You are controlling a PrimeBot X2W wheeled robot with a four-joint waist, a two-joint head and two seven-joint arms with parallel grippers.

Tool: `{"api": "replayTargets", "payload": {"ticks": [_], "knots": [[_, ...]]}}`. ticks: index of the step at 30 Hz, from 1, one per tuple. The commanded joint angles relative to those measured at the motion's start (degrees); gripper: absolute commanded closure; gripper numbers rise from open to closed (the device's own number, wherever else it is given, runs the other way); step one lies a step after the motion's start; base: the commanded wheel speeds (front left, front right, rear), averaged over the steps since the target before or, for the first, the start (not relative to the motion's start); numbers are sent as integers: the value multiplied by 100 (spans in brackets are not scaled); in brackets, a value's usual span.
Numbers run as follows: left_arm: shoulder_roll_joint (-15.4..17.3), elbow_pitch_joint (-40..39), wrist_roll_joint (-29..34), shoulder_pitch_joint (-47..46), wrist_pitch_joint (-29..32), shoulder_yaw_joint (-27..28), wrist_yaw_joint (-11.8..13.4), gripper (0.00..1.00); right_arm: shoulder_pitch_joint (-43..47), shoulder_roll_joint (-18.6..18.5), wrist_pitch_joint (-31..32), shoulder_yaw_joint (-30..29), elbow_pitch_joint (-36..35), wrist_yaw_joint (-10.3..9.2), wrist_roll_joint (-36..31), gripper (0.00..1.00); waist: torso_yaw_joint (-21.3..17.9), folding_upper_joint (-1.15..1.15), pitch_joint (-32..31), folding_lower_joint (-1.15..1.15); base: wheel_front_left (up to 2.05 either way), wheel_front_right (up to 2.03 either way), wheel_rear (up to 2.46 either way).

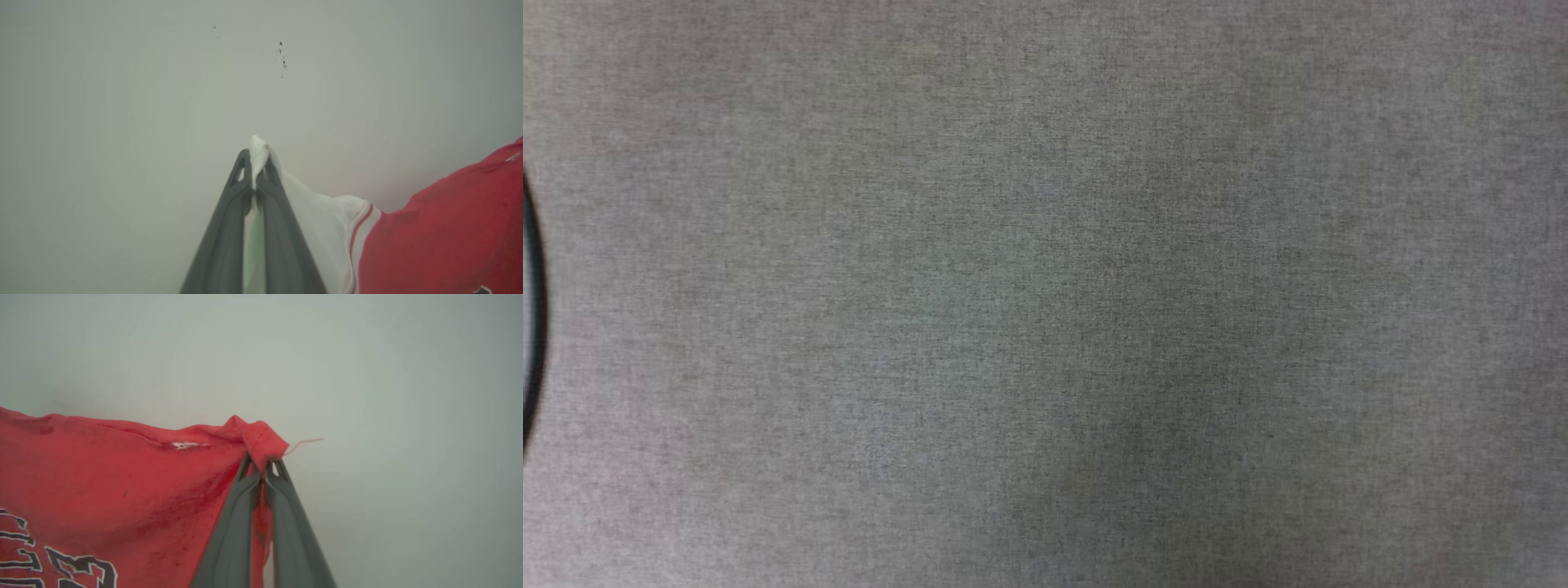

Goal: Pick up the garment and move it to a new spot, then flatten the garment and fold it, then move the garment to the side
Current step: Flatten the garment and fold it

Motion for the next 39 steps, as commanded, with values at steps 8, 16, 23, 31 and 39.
{"api": "replayTargets", "payload": {"ticks": [8, 16, 23, 31, 39], "knots": [[-36, 269, -278, 1051, -454, -144, -28, 100, 822, 152, -540, 313, 525, -9, 372, 100, -54, 0, -121, -1, 0, 0, 0], [-51, 224, -562, 2599, -701, -156, -32, 100, 1996, 103, -879, 867, 587, -9, 761, 100, -76, 0, -558, -1, 0, 0, 0], [-50, -450, -601, 4494, -737, 210, 126, 100, 3382, -145, -999, 1392, 209, -9, 1221, 100, -84, 0, -1164, -1, 0, 0, 0], [-194, -1610, -577, 6829, -739, 464, 519, 100, 5072, -607, -878, 1859, -362, -9, 1760, 100, -11, 0, -1899, -1, 0, 0, 0], [-314, -2248, -819, 8643, -716, 427, 766, 100, 6514, -966, -744, 2117, -766, -9, 2175, 100, 31, 0, -2556, -1, 0, 0, 0]]}}
